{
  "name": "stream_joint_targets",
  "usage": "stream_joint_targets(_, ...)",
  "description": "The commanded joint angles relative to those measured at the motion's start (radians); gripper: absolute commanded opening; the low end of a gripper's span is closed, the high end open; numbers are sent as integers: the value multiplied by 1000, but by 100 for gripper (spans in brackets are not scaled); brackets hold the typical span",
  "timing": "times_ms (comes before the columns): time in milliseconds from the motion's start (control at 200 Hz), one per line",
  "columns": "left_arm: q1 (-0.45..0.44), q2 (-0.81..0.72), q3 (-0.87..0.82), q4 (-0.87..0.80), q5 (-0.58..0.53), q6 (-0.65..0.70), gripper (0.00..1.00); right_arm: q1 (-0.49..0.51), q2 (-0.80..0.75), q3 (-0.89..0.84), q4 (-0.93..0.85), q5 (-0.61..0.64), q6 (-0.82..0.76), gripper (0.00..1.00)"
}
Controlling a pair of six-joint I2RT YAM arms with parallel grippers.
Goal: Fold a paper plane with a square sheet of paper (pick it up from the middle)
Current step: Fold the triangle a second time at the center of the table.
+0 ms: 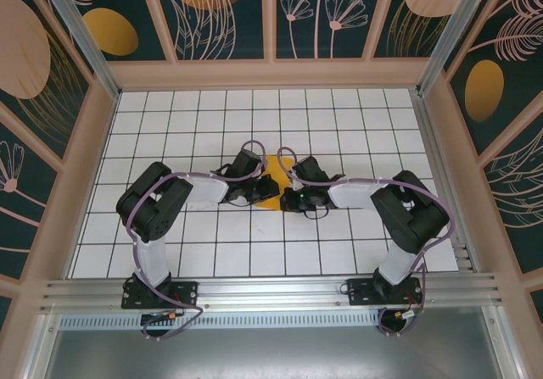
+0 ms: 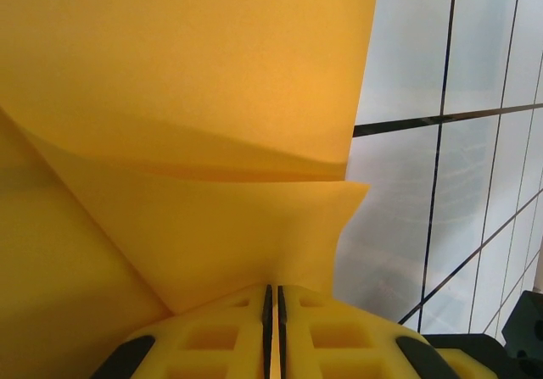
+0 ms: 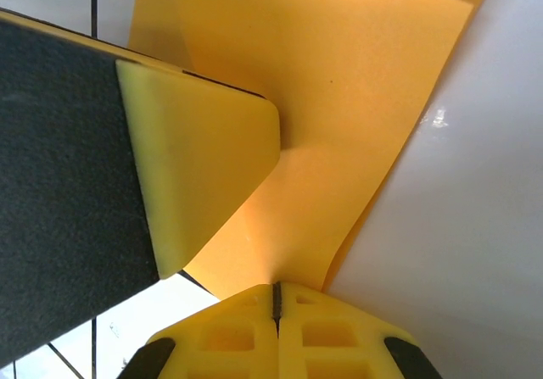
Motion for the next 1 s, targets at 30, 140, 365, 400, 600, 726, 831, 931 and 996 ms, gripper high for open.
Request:
stream_joint_targets(30, 45, 29, 21, -49, -76, 52, 15, 0, 80, -55, -163, 152, -11, 3)
stream_joint_targets(140, 62, 34, 33, -58, -79, 69, 15, -1, 85, -53, -172, 160, -11, 3)
stream_joint_targets(365, 98, 53, 41, -67, -88, 98, 15, -1, 89, -52, -179, 166, -11, 3)
stream_joint_targets(400, 103, 57, 42, -72, -91, 104, 15, 0, 89, -54, -179, 166, -11, 3)
stream_joint_targets(600, 137, 74, 88, -106, -121, 140, 15, 0, 85, -55, -183, 172, -8, 3)
stream_joint_targets(726, 153, 83, 102, -121, -136, 160, 15, -1, 83, -60, -182, 175, -3, 3)
stream_joint_targets(831, 161, 97, 133, -144, -151, 182, 15, -1, 82, -61, -183, 178, -2, 3)
stream_joint_targets(931, 166, 111, 169, -171, -168, 205, 15, 0, 78, -63, -183, 179, -2, 3)
stream_joint_targets(996, 171, 115, 190, -184, -178, 216, 15, -1, 74, -61, -181, 180, -2, 3)
